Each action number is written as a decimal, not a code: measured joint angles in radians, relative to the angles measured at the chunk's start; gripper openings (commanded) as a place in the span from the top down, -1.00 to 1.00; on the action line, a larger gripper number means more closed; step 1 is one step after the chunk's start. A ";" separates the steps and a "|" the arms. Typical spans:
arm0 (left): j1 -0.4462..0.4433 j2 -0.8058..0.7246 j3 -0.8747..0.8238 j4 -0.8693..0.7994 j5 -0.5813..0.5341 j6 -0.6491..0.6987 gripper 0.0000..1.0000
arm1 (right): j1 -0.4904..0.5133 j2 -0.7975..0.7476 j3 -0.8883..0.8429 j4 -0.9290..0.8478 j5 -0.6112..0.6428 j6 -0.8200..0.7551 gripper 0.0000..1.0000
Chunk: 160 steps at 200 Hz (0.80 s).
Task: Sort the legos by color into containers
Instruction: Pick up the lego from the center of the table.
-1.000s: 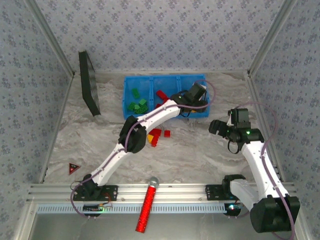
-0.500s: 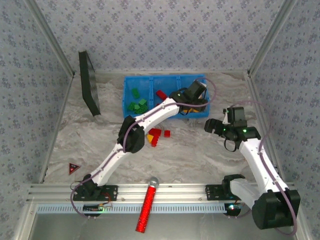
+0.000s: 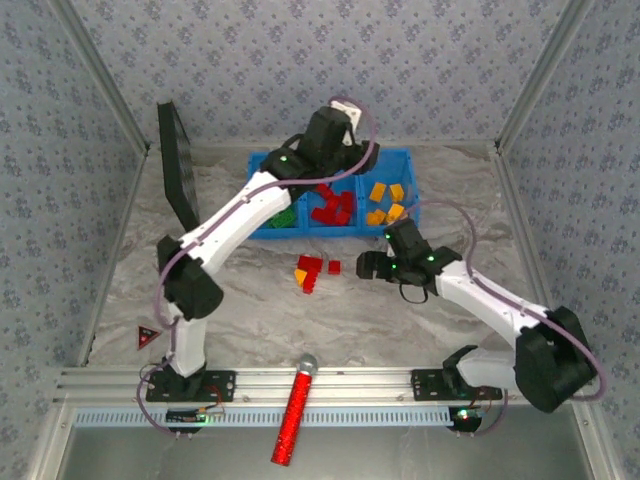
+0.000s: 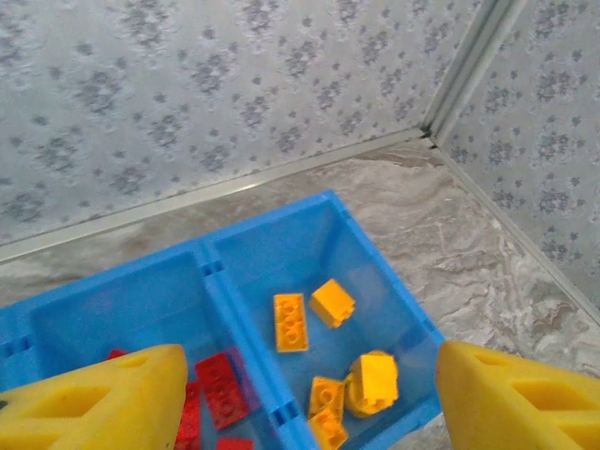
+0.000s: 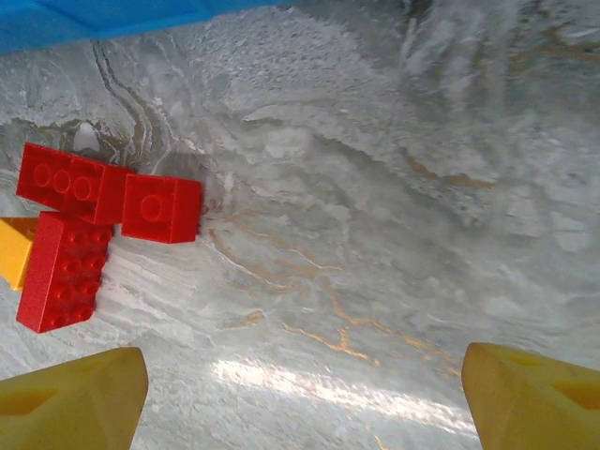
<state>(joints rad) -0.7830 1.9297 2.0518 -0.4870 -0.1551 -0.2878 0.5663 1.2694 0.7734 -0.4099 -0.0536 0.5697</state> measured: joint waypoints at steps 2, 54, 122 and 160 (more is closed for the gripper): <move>0.002 -0.011 -0.016 0.003 0.000 0.000 -0.44 | 0.003 0.006 0.003 0.002 0.001 0.000 -0.77; 0.062 -0.327 -0.507 0.073 -0.026 -0.002 -0.59 | 0.095 0.215 0.116 0.093 0.013 -0.005 -0.74; 0.144 -0.631 -0.803 0.059 -0.085 -0.013 -0.66 | 0.143 0.442 0.271 0.101 0.032 -0.055 -0.48; 0.185 -0.723 -0.917 0.055 -0.093 -0.040 -0.68 | 0.154 0.520 0.320 0.084 0.044 -0.071 -0.35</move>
<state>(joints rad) -0.5983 1.2072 1.1351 -0.4316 -0.2481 -0.3275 0.7204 1.7893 1.0935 -0.3260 -0.0093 0.4988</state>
